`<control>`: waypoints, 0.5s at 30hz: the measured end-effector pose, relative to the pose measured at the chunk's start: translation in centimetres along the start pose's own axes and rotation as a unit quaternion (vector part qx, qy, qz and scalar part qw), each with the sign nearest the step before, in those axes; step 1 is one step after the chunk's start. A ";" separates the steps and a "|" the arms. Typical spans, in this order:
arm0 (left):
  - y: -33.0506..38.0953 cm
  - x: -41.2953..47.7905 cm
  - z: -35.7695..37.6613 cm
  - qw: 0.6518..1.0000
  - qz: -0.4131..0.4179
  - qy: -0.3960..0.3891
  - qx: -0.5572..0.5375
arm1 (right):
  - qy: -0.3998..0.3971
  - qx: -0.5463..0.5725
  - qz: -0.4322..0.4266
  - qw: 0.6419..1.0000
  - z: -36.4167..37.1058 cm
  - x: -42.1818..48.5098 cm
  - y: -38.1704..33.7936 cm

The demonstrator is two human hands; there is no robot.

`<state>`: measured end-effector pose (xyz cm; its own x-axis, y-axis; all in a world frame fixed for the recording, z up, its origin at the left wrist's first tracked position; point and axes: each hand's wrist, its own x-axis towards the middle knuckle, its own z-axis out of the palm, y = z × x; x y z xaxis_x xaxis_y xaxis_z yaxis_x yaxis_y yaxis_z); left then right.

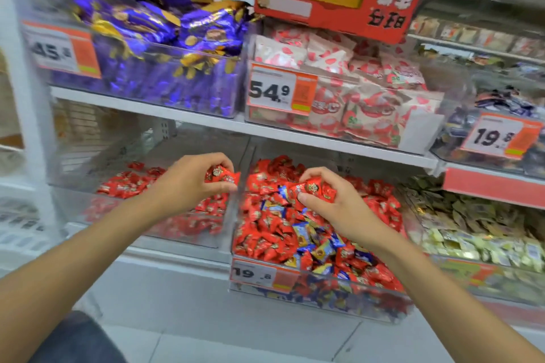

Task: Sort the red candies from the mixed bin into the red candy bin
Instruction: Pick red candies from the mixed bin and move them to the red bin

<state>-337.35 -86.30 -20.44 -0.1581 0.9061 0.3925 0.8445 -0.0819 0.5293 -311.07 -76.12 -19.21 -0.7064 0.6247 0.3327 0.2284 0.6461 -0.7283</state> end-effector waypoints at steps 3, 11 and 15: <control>-5.2 -0.3 -3.2 0.996 -0.073 0.052 0.017 | -0.032 -0.004 -0.033 0.999 4.4 4.3 -2.4; -14.5 0.3 -4.2 0.972 -0.202 0.051 0.106 | -0.115 -0.152 -0.032 0.981 15.1 15.8 -2.9; -14.9 0.0 -3.6 0.968 -0.209 -0.011 0.137 | -0.199 -0.282 -0.015 0.939 15.4 16.8 -1.7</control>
<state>-351.82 -86.59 -25.64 -0.5073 0.8449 0.1700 0.8134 0.4042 0.4183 -333.70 -73.48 -21.61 -0.8870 0.4614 0.0170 0.4428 0.8605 -0.2520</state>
